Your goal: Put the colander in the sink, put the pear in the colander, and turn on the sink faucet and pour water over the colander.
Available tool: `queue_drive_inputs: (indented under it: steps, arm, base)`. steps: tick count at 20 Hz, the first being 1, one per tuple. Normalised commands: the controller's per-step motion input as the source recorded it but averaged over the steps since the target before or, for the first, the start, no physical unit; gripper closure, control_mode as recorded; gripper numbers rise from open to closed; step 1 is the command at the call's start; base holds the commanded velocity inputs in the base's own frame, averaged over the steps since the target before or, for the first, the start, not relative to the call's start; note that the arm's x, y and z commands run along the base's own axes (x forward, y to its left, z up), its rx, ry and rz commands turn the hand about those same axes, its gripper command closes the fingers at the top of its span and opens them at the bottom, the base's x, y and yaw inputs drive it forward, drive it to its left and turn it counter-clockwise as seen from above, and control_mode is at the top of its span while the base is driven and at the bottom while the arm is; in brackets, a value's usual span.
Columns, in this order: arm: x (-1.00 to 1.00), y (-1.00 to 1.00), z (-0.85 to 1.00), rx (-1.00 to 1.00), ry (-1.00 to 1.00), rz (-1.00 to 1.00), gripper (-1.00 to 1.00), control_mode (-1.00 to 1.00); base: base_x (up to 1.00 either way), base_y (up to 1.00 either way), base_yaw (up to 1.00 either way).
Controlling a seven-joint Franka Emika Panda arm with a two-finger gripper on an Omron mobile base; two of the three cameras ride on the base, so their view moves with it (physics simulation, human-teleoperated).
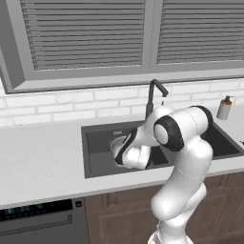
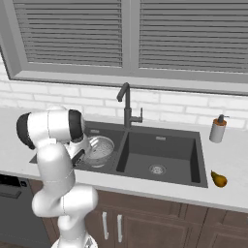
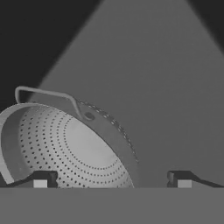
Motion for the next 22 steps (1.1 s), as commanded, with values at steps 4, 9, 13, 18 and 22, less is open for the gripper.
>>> queue_drive_inputs:
  steps: [4, 9, 13, 18, 22]
  arm:
    - [-0.08, 0.15, 0.94, -0.04, 0.00, 0.16, -1.00, -1.00]
    - [-0.17, 0.23, 0.96, -0.05, 0.00, 0.24, -1.00, -1.00]
    - [-0.07, 0.20, 1.00, -0.06, 0.02, 0.25, -1.00, -1.00]
    - [-0.01, 0.15, 1.00, -0.05, 0.01, 0.26, -1.00, -1.00]
    - [-0.25, 0.13, 0.99, -0.11, 0.00, 0.36, -1.00, -1.00]
  base:
    - [0.00, 0.00, 0.00]
    - [0.00, 0.00, 0.00]
    - [0.00, 0.00, 0.00]
    - [0.00, 0.00, 0.00]
    - [0.00, 0.00, 0.00]
